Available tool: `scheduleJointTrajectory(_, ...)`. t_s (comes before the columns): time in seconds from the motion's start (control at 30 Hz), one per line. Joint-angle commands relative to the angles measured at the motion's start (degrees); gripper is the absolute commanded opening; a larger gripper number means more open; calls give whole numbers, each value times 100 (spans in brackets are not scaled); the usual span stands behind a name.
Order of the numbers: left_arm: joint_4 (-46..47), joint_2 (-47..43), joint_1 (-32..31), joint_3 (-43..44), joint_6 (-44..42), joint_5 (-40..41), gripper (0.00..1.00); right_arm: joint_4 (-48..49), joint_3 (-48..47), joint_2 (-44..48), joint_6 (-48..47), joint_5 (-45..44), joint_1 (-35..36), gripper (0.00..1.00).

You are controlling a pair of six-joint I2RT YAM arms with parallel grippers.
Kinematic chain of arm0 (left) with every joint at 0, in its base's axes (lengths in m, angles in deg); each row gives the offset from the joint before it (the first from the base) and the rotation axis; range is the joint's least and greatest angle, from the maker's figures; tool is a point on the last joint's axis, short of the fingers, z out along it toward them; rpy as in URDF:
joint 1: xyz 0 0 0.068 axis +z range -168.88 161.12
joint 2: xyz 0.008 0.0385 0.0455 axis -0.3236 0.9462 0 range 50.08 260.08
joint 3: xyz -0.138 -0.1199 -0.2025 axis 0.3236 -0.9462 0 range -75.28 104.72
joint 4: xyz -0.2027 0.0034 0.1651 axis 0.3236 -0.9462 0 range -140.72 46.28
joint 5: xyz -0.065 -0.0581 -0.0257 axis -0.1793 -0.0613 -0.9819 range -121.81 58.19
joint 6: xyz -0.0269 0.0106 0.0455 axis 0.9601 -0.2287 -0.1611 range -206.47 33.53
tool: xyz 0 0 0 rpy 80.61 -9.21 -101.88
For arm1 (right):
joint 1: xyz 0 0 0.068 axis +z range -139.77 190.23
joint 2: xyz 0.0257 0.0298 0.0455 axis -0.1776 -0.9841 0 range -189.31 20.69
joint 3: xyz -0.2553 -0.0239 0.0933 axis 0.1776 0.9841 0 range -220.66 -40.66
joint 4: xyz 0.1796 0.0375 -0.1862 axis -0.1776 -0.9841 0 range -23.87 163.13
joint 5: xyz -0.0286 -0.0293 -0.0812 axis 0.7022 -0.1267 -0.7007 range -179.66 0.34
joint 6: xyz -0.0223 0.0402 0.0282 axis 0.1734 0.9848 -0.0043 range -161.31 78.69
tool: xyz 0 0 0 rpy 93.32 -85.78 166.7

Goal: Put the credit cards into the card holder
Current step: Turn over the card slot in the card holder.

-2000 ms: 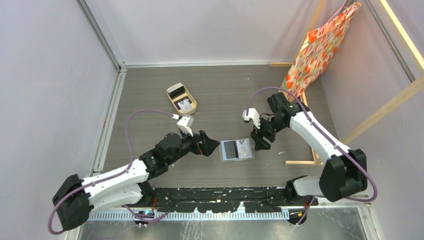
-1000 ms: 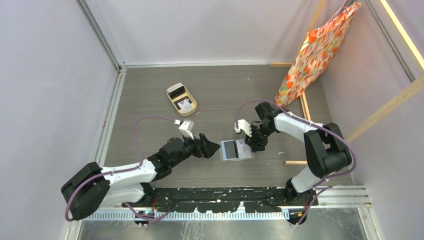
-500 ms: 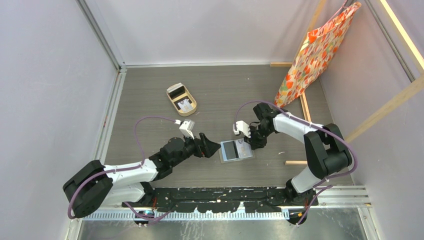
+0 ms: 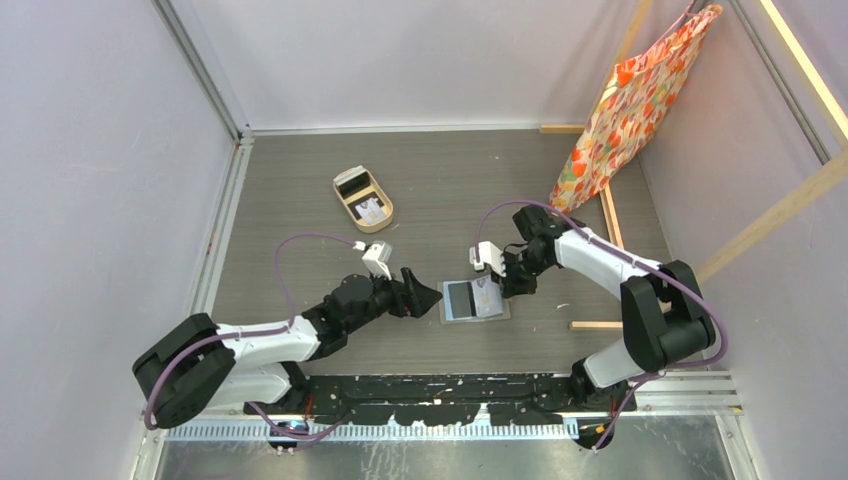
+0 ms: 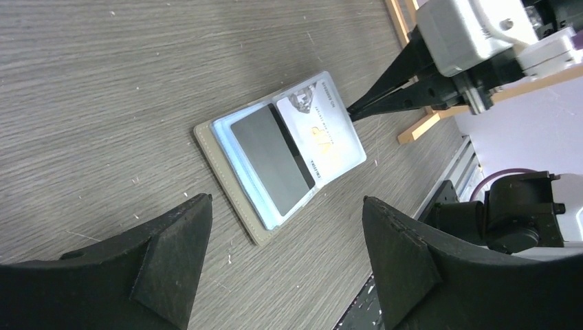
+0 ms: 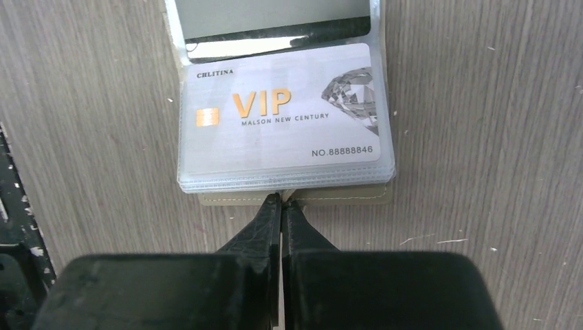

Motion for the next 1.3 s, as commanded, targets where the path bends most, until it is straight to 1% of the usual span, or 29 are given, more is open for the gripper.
scheduleJointTrajectory(0.0, 288, 100, 25, 106, 54, -101, 80, -350, -103, 316, -288, 495, -92, 1)
scheduleJointTrajectory(0.23, -44, 299, 25, 372, 41, -110, 75, -539, -104, 263, -481, 754, -295, 5)
scheduleJointTrajectory(0.33, -63, 435, 25, 484, 21, -340, 71, -601, -56, 221, -722, 692, -292, 6)
scheduleJointTrajectory(0.47, -139, 596, 25, 685, -79, -628, 60, -868, 142, 290, -1714, 656, -286, 6)
scheduleJointTrajectory(0.5, -242, 652, 25, 806, -129, -670, 55, -968, 173, 299, -1994, 666, -293, 6)
scheduleJointTrajectory(0.53, -366, 726, 25, 935, -175, -799, 49, -1111, 208, 299, -2271, 677, -287, 6)
scheduleJointTrajectory(0.6, -576, 928, 17, 1235, -298, -1060, 40, -1197, 260, 301, -2617, 675, -293, 6)
scheduleJointTrajectory(0.67, -640, 1137, -24, 1436, -327, -1225, 34, -1247, 298, 305, -2802, 655, -289, 6)
scheduleJointTrajectory(0.77, -641, 1367, -177, 1661, -392, -1235, 32, -1280, 329, 385, -2925, 652, -290, 6)
scheduleJointTrajectory(0.9, -732, 1672, -361, 2099, -523, -1295, 32, -1381, 365, 475, -3145, 785, -299, 12)
scheduleJointTrajectory(1.0, -780, 1974, -388, 2341, -557, -1301, 31, -1472, 380, 459, -3276, 821, -292, 13)
scheduleJointTrajectory(1.17, -338, 2684, -401, 2467, -273, -1410, 30, -1590, 415, 447, -3457, 896, -290, 20)
scheduleJointTrajectory(1.27, -170, 3176, -444, 2660, -172, -1522, 28, -1646, 446, 371, -3630, 871, -295, 21)
